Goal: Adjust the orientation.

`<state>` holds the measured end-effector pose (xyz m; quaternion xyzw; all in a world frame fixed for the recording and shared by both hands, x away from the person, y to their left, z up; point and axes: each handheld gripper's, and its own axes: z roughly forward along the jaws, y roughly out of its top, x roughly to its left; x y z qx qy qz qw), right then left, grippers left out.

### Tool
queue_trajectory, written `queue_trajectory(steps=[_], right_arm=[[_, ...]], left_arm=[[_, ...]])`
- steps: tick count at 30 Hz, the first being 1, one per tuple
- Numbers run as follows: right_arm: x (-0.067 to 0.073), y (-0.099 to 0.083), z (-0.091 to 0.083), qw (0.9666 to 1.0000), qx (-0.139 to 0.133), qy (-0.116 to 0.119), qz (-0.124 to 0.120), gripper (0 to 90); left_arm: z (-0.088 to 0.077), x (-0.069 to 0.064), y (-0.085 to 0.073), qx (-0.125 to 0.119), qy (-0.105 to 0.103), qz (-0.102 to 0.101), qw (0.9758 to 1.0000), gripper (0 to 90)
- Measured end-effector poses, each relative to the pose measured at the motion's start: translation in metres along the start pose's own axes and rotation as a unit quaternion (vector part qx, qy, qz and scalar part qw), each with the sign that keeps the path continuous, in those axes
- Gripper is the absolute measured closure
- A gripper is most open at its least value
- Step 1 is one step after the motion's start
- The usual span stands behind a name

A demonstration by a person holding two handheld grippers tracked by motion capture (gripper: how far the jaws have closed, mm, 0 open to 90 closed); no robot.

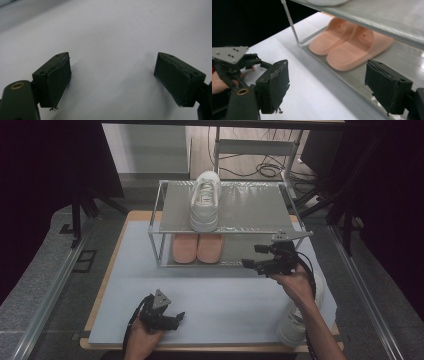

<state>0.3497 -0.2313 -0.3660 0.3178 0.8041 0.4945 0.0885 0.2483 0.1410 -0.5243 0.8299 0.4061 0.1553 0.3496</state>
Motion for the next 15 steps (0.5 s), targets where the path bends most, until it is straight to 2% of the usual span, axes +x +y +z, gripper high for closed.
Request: queue_trajectory(steps=[4,11,15], right_arm=[[-0.004,-0.01,-0.008,0.9998,0.002,-0.021,0.001,15.7],[-0.012,-0.028,-0.029,0.9988,-0.003,-0.047,0.008,14.8],[-0.017,-0.039,-0.04,0.9981,-0.004,-0.058,0.022,14.6]], left_arm=[[0.0,0.0,0.0,0.0,0.0,0.0,1.0,14.1],[0.0,0.0,0.0,0.0,0.0,0.0,1.0,14.1],[0.0,0.0,0.0,0.002,0.0,0.002,1.0,14.1]])
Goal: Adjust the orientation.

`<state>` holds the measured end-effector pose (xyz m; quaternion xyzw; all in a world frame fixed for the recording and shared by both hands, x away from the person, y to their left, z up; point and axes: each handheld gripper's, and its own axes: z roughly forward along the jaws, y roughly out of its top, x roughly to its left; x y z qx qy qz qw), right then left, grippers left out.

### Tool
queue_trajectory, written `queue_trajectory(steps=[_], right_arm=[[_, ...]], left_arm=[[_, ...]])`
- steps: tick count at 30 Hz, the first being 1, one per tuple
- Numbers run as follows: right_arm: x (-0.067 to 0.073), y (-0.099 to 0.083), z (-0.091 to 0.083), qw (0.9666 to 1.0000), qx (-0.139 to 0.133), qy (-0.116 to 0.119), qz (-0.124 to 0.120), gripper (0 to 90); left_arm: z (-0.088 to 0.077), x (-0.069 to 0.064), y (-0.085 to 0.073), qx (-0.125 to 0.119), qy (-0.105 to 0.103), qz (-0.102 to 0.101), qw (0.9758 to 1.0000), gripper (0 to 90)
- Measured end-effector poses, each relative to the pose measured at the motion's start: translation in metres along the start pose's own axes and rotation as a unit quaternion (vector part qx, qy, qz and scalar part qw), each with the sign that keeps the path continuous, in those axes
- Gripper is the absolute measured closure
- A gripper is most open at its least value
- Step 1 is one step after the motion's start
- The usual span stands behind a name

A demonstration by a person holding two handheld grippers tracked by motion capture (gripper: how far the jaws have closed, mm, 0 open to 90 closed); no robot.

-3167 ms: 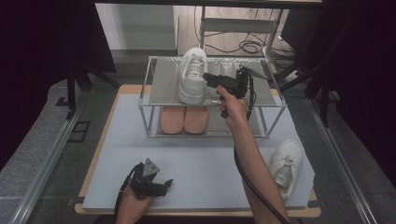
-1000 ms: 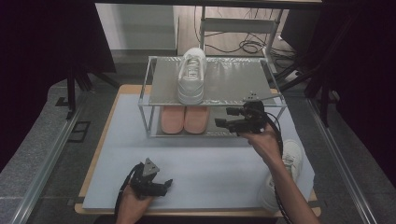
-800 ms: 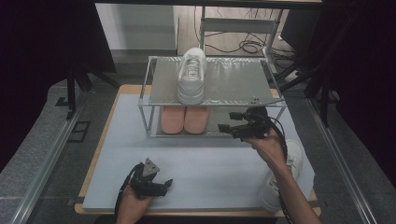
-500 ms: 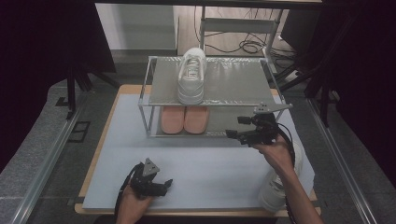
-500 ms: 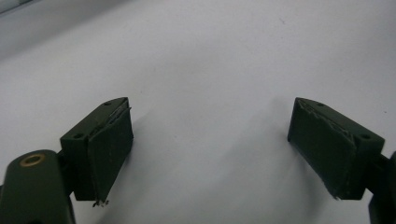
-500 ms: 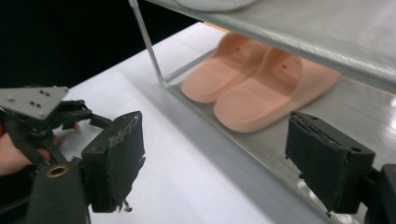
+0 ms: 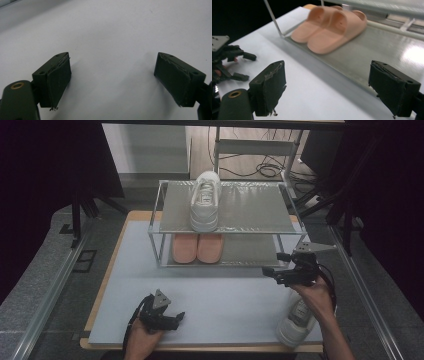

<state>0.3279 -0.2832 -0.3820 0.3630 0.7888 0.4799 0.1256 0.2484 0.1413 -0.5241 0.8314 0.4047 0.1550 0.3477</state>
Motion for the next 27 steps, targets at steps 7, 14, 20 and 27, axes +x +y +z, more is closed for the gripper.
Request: queue_trajectory(steps=[7,14,20,27], right_arm=[[-0.014,-0.018,-0.015,0.9991,0.017,-0.018,0.034,14.4],[-0.023,-0.035,-0.03,0.9969,0.035,-0.053,0.046,41.3],[-0.031,-0.051,-0.045,0.9951,0.037,-0.076,0.05,65.3],[-0.041,-0.071,-0.066,0.9899,0.028,-0.123,0.064,90.0]], left_arm=[[0.0,0.0,0.0,-0.002,0.0,-0.002,1.0,14.0],[0.0,0.0,0.0,-0.001,0.0,0.0,1.0,14.0],[0.0,0.0,0.0,0.0,0.0,-0.001,1.0,14.0],[0.0,0.0,0.0,0.0,0.0,-0.001,1.0,14.0]])
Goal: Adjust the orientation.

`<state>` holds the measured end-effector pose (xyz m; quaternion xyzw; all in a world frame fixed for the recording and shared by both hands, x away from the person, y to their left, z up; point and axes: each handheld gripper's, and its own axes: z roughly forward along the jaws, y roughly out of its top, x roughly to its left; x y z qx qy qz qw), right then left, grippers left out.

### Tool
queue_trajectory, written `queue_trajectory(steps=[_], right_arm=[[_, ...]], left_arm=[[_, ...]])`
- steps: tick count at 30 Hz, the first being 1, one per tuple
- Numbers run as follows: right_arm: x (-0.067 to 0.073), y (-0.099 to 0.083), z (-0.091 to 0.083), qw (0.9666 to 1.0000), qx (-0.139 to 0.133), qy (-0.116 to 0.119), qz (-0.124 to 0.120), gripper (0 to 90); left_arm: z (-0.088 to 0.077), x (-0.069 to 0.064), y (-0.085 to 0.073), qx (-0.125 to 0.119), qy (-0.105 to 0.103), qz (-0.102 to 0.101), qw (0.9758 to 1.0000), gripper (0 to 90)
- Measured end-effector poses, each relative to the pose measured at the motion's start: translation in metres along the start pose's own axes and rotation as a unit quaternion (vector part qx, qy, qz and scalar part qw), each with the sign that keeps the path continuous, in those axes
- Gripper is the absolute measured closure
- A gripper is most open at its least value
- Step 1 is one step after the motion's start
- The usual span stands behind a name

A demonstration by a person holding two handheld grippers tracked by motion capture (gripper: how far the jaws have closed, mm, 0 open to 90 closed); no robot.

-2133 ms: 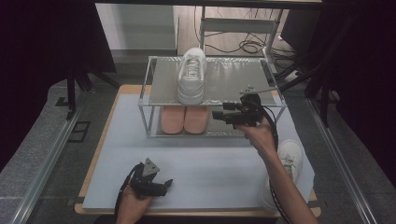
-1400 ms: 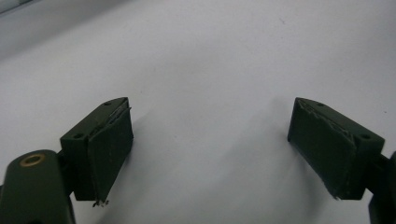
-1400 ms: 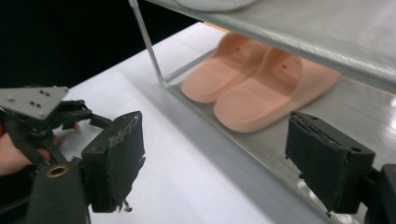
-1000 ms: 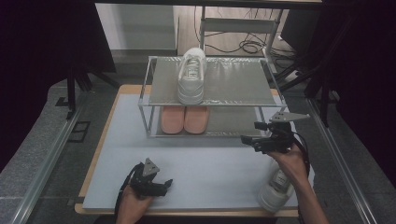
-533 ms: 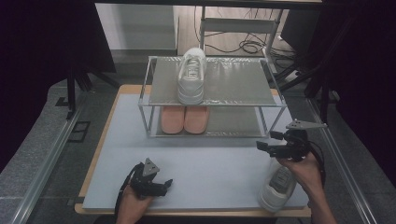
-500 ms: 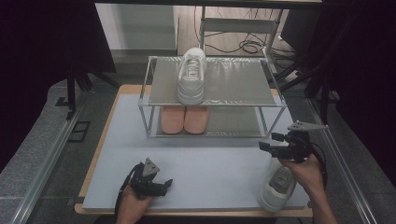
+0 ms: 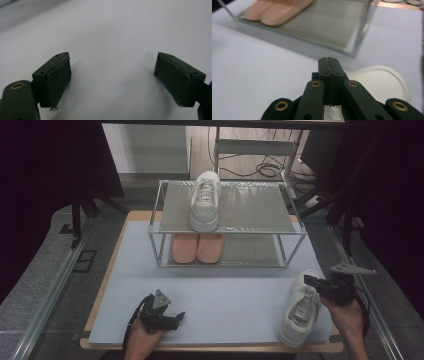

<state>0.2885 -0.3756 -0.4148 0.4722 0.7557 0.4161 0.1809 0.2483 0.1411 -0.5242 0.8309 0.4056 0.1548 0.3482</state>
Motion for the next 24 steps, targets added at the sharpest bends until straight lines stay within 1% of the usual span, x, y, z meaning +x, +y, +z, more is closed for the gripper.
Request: queue_trajectory(steps=[2,7,14,18,24], right_arm=[[-0.004,-0.005,-0.003,0.9998,0.006,-0.021,-0.001,90.0],[-0.014,-0.018,-0.008,0.9987,0.017,-0.048,0.008,90.0],[-0.03,-0.04,-0.015,0.9964,0.024,-0.073,0.034,90.0],[-0.035,-0.052,-0.02,0.9946,0.029,-0.089,0.044,90.0],[-0.038,-0.07,-0.018,0.9925,0.044,-0.099,0.057,90.0]], left_arm=[[0.0,0.0,0.0,0.0,0.0,0.0,1.0,14.1],[0.0,0.0,0.0,0.0,0.0,0.0,1.0,14.0],[0.0,0.0,0.0,0.0,0.0,0.0,1.0,14.0],[0.0,0.0,0.0,0.0,0.0,0.0,1.0,14.0],[0.0,0.0,0.0,0.0,0.0,0.0,1.0,14.0]])
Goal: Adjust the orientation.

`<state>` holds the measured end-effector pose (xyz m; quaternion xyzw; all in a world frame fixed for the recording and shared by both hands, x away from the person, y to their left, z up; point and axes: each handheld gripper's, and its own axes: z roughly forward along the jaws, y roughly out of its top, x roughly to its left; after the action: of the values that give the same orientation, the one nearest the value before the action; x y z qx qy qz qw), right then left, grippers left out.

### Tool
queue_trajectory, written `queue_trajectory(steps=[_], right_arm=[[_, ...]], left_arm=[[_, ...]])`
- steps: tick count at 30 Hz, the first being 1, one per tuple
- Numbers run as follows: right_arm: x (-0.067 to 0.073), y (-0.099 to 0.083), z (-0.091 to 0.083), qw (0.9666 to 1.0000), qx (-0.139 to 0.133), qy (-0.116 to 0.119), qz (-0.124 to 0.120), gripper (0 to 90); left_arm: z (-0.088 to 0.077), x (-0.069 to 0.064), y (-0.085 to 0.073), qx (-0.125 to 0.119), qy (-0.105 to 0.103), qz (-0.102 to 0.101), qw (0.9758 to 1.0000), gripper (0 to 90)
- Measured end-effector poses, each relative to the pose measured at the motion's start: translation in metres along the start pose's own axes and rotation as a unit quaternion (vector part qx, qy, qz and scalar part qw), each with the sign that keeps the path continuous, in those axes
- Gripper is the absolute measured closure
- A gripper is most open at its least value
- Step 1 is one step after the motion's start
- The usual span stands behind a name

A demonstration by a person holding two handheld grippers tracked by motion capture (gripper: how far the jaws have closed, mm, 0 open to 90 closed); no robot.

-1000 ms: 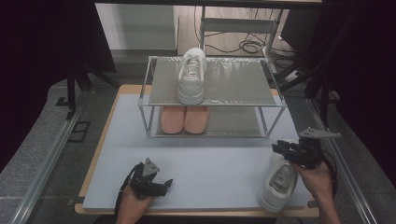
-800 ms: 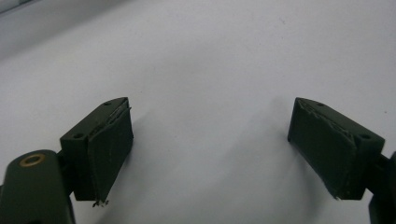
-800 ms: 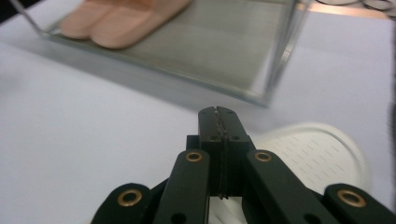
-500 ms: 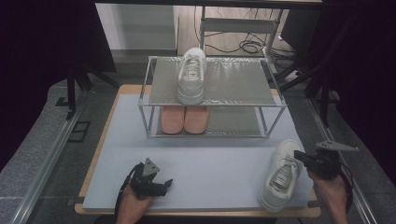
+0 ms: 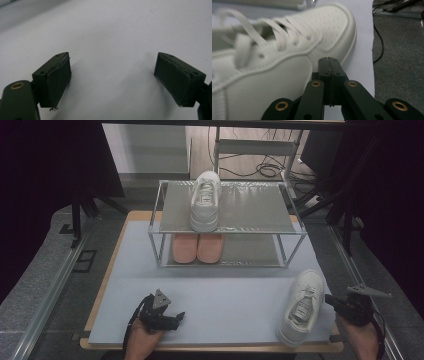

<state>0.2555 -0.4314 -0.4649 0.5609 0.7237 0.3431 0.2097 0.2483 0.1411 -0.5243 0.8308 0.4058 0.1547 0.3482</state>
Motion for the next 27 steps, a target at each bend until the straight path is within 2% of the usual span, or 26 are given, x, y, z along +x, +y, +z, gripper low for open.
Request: queue_trajectory(steps=[4,6,9,12,16,23,27], right_arm=[[-0.002,-0.008,0.008,0.9999,0.013,-0.008,0.006,90.0],[-0.001,-0.009,0.011,0.9998,0.014,-0.007,0.009,90.0],[0.002,-0.009,0.011,0.9997,0.014,-0.018,0.006,90.0],[0.005,-0.007,0.012,0.9998,0.012,-0.01,0.01,90.0],[0.016,-0.003,0.018,0.9999,0.01,-0.009,0.001,90.0],[0.031,0.004,0.032,0.9998,0.015,0.006,-0.014,90.0],[0.034,0.002,0.034,0.9995,0.022,0.016,-0.017,90.0]], left_arm=[[0.0,0.0,0.0,0.0,0.0,0.0,1.0,14.0],[0.0,0.0,0.0,0.0,0.0,0.0,1.0,14.0],[0.0,0.0,0.0,0.0,0.0,0.0,1.0,14.0],[0.0,0.0,0.0,0.0,0.0,0.0,1.0,13.9],[0.0,0.0,0.0,0.0,0.0,0.0,1.0,13.9],[0.0,0.0,0.0,0.0,0.0,0.0,1.0,14.0],[0.0,0.0,0.0,0.0,0.0,0.0,1.0,14.0]])
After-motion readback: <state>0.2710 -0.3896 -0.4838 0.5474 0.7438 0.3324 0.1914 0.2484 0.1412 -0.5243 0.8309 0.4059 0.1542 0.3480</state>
